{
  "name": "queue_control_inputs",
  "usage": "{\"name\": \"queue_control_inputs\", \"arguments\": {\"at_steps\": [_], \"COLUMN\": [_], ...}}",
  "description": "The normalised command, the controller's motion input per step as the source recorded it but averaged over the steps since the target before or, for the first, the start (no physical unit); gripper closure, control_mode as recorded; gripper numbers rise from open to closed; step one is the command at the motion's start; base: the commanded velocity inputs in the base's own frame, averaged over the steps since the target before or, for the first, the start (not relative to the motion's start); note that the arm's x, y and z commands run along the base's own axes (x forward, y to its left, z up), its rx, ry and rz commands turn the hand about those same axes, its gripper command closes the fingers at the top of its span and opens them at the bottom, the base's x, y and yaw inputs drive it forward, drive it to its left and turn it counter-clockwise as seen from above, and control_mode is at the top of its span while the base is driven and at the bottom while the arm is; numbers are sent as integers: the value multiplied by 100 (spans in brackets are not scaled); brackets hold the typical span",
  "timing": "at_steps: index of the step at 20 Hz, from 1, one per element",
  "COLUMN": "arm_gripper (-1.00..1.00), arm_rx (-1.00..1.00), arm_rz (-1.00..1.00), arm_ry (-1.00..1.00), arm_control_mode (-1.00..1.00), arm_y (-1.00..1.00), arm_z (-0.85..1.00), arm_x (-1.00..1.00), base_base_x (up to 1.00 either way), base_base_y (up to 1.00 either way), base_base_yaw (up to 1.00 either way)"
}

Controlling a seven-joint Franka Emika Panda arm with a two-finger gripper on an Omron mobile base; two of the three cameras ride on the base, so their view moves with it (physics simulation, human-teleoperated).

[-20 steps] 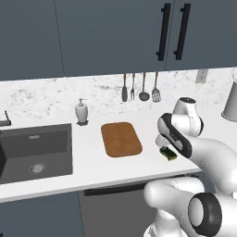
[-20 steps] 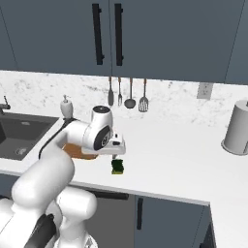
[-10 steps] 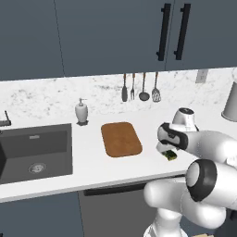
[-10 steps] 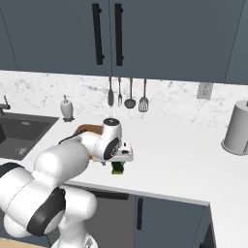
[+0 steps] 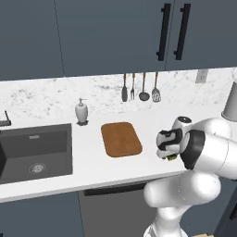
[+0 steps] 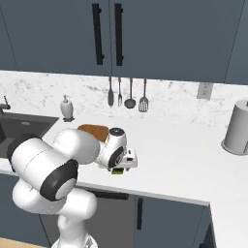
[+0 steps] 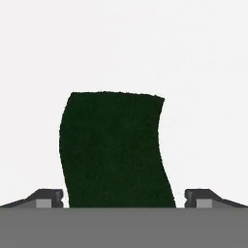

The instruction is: Pick up the sponge from the counter and clean the cutting board by briefly scrubbing or pressing down on the cutting board. Once finished, release the sponge.

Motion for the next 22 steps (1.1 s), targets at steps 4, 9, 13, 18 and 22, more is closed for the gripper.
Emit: {"name": "queue_control_inputs", "arguments": {"at_steps": [4,9,13,18,22], "arm_gripper": [-100,100,100,100,100], "arm_rx": [-2,-1,-7,0,6], "arm_rz": [0,0,0,0,0], "arm_ry": [-1,-4,-13,-12,-17], "arm_control_mode": [-100,-100,-100,-100,-100], "arm_y": [0,9,37,30,32], "arm_z": [-58,-74,-98,6,70], "arm_x": [13,14,0,-15,-16], "base_base_x": [0,0,0,0,0], "base_base_y": [0,0,0,0,0], "base_base_yaw": [0,0,0,0,0]}}
